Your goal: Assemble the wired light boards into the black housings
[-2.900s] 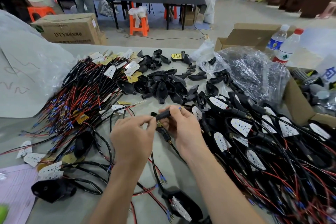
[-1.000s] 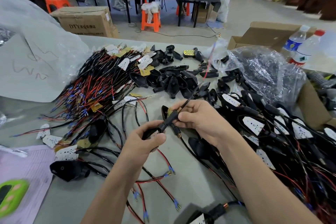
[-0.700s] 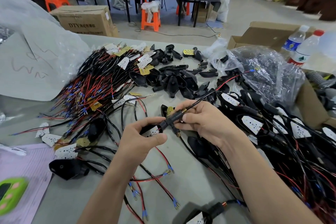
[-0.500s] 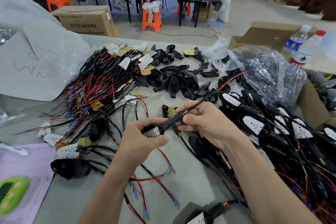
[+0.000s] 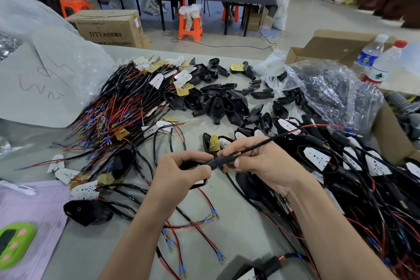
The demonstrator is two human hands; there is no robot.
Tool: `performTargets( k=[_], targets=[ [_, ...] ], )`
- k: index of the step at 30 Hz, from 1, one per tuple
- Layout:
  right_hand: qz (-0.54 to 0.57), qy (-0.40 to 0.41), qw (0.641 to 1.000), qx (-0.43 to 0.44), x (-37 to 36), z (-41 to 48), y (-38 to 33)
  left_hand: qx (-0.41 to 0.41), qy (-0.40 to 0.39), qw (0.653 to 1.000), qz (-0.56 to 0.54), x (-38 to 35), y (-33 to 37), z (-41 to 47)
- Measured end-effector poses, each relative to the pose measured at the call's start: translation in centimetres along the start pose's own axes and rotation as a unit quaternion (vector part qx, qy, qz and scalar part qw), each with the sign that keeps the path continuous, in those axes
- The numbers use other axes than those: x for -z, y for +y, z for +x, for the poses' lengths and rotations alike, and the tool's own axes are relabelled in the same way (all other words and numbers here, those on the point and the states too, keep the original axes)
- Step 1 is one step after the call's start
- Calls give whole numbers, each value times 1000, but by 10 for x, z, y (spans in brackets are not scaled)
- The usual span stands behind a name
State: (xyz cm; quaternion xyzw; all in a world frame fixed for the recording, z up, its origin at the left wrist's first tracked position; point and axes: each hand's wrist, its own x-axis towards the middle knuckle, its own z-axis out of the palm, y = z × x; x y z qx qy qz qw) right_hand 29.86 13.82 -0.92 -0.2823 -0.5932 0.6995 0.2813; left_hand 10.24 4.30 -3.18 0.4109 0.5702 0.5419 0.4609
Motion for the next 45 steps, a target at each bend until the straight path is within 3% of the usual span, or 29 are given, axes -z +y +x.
performTargets(
  k=[7,11,16,18,23,29,34,39,45],
  targets=[
    [16,1,999,-33,2,-5,-2,-64,46,996,49,-10,-2,-6],
    [6,-2,999,-38,1,-8,1,14,2,995,-102,-23,1,-9],
    [7,34,999,6,-2,-14,9,66,80,982,-158,-33,-4,-1],
    [24,50,998,30,2,-19,11,91,67,971,-210,-28,-5,2],
    [58,102,989,89,9,-32,8,105,-63,982,-142,-16,-13,2],
    [144,195,966,87,2,-42,16,74,-33,989,-120,-36,-9,8],
    [246,347,899,105,3,-62,20,54,-21,991,-121,-79,10,21],
    [176,449,873,80,18,-83,2,38,-49,985,-161,-145,46,48],
    [97,461,880,58,26,-97,-10,53,-99,991,-71,-204,71,77]
  ],
)
